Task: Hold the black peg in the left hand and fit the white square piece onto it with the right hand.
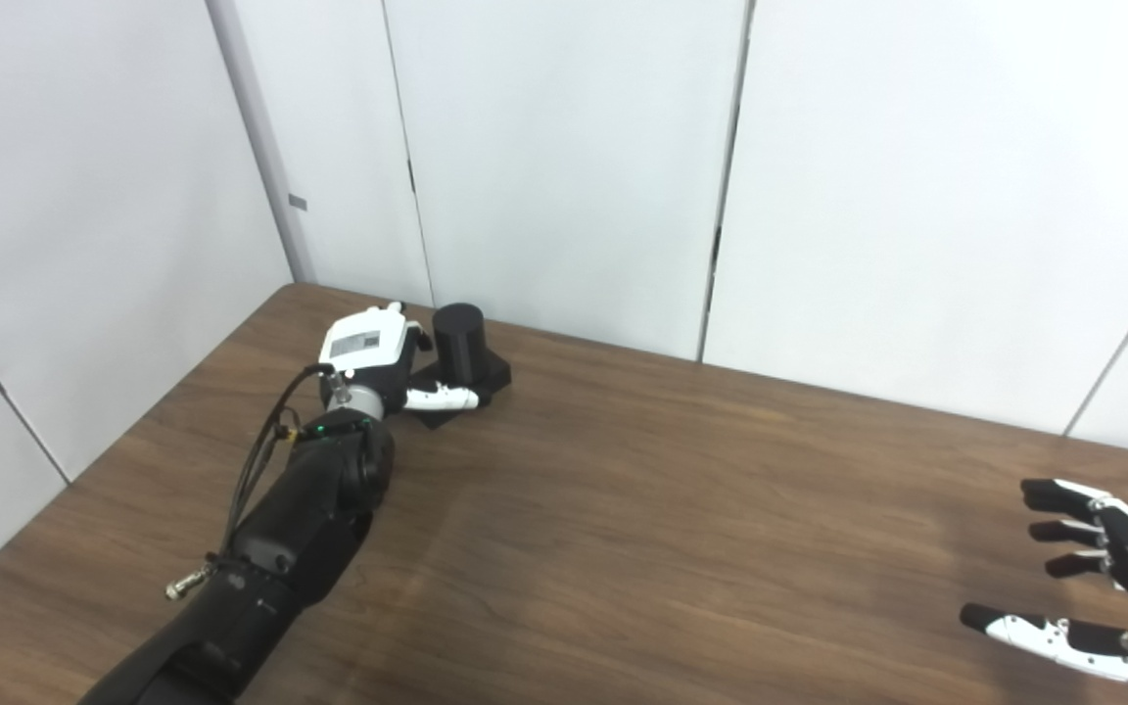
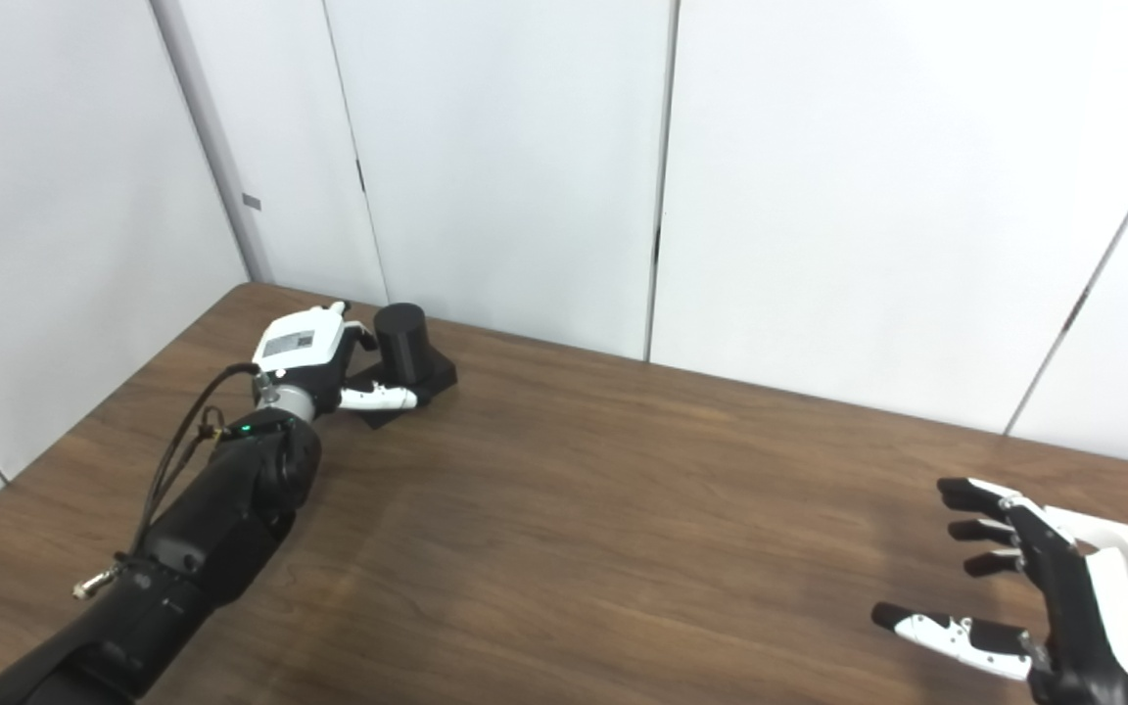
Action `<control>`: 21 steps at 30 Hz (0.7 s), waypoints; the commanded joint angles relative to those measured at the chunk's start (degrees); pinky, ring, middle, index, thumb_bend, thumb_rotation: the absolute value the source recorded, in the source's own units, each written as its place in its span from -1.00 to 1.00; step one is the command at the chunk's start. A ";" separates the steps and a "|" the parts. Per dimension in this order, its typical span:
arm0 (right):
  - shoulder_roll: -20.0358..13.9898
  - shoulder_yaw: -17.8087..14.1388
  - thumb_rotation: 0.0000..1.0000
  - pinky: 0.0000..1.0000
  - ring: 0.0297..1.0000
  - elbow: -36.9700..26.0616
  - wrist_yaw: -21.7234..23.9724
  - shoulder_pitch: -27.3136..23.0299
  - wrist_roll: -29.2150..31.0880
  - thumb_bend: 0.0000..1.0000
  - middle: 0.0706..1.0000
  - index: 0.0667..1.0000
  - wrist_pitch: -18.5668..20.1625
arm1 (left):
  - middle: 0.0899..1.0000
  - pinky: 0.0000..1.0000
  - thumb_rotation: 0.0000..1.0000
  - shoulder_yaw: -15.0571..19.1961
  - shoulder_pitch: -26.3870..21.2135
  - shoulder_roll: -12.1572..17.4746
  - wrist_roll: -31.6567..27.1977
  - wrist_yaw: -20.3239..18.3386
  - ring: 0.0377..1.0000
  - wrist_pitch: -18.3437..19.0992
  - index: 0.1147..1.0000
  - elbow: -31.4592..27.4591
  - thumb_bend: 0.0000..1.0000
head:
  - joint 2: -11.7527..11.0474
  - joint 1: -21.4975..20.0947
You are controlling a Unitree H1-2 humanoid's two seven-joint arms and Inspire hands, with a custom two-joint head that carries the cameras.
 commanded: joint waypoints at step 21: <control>-1.06 -0.59 -1.00 0.06 0.31 -2.93 0.12 -0.42 0.82 0.29 0.42 0.38 -1.22 | 1.00 1.00 0.29 -0.85 -4.48 -0.46 -0.51 5.78 1.00 0.82 0.49 8.01 1.00 | 0.92 -0.33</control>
